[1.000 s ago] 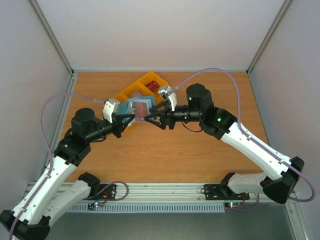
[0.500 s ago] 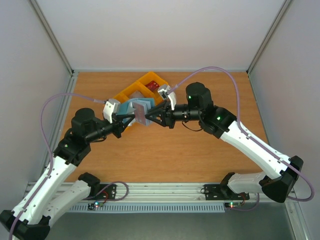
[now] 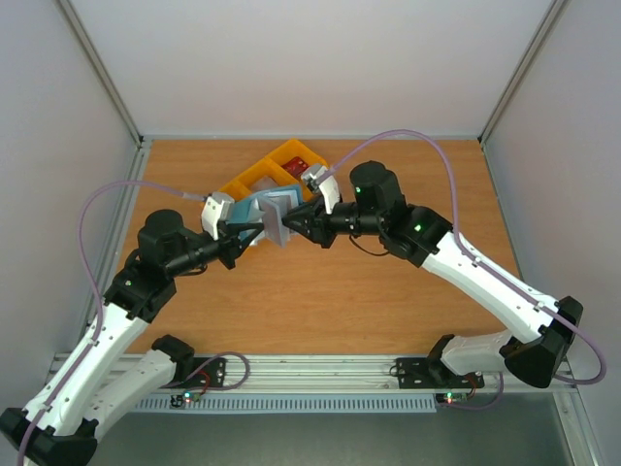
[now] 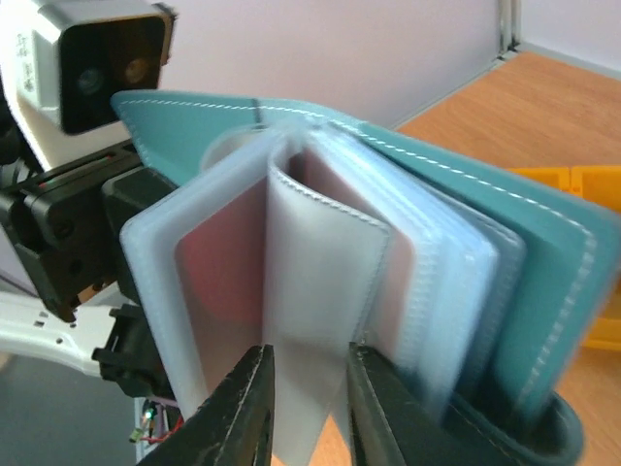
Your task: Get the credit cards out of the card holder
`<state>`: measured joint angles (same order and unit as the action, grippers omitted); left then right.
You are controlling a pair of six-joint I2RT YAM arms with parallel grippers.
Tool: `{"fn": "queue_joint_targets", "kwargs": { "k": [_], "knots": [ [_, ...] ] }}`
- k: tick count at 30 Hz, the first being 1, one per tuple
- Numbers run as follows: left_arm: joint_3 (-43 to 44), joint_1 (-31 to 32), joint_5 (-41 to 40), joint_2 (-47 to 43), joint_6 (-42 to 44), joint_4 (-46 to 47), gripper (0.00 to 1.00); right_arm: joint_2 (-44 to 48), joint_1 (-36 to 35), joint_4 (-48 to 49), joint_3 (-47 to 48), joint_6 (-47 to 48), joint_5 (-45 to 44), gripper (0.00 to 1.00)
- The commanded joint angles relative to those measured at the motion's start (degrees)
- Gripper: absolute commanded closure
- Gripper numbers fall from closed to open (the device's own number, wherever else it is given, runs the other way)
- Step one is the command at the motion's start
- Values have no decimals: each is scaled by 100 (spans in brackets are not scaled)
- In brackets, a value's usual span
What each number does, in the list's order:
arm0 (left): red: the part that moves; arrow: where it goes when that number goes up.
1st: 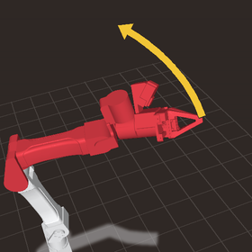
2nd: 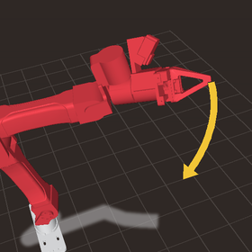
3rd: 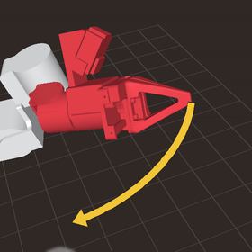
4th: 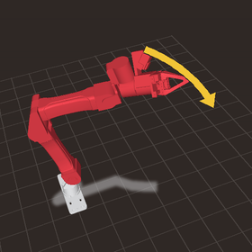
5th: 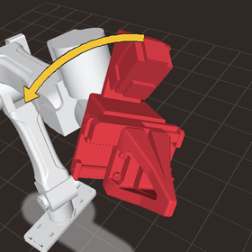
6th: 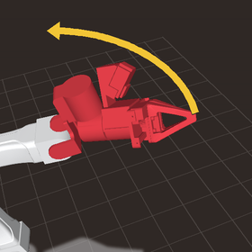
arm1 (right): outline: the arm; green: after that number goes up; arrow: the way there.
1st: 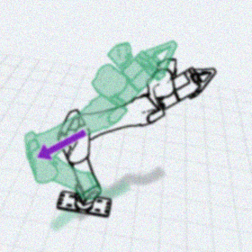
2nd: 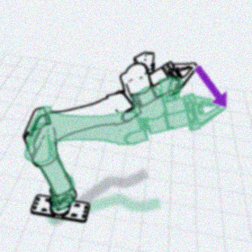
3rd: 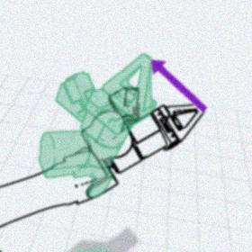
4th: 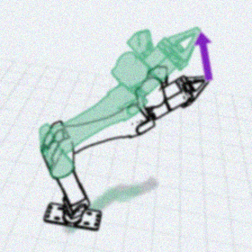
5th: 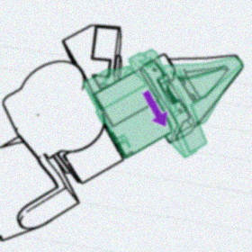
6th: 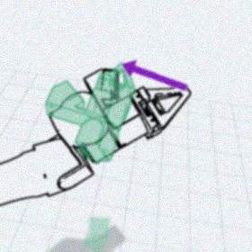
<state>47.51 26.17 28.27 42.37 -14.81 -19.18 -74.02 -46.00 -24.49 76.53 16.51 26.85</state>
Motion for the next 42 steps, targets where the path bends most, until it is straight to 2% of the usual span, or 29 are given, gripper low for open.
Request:
{"fn": "queue_joint_targets", "kwargs": {
  "k": [1, 6, 9, 12, 16, 19, 24, 30, 42],
  "knots": [
    [62, 14, 56, -37, -56, 432, 100, 74, -234, -195, 233, 317, -306, 76],
    [49, 11, -427, -35, -58, 167, 100, 670, -269, -338, 37, 490, -1112, 76],
    [9, 13, -434, -17, -33, 155, 100, 840, -350, -551, 61, 648, -1355, 76],
    [-4, 11, -417, -32, -40, 217, 100, 848, -642, -714, 167, 897, -1308, 79],
    [22, 11, -397, -44, 3, 198, 100, 670, -840, -525, 242, 807, -559, 80],
    [14, 11, -376, -43, 8, 213, 100, 416, -841, -462, 380, 715, -733, 80],
    [-3, 11, -332, -81, 28, 221, 100, 136, -819, -466, 589, 635, -1012, 69],
    [0, 11, -315, -97, 39, 252, 100, -102, -744, -556, 767, 381, -673, 65],
    [53, 11, -237, -147, 72, 208, 100, -192, -496, -658, 853, 268, -1011, 55]
  ]
}}
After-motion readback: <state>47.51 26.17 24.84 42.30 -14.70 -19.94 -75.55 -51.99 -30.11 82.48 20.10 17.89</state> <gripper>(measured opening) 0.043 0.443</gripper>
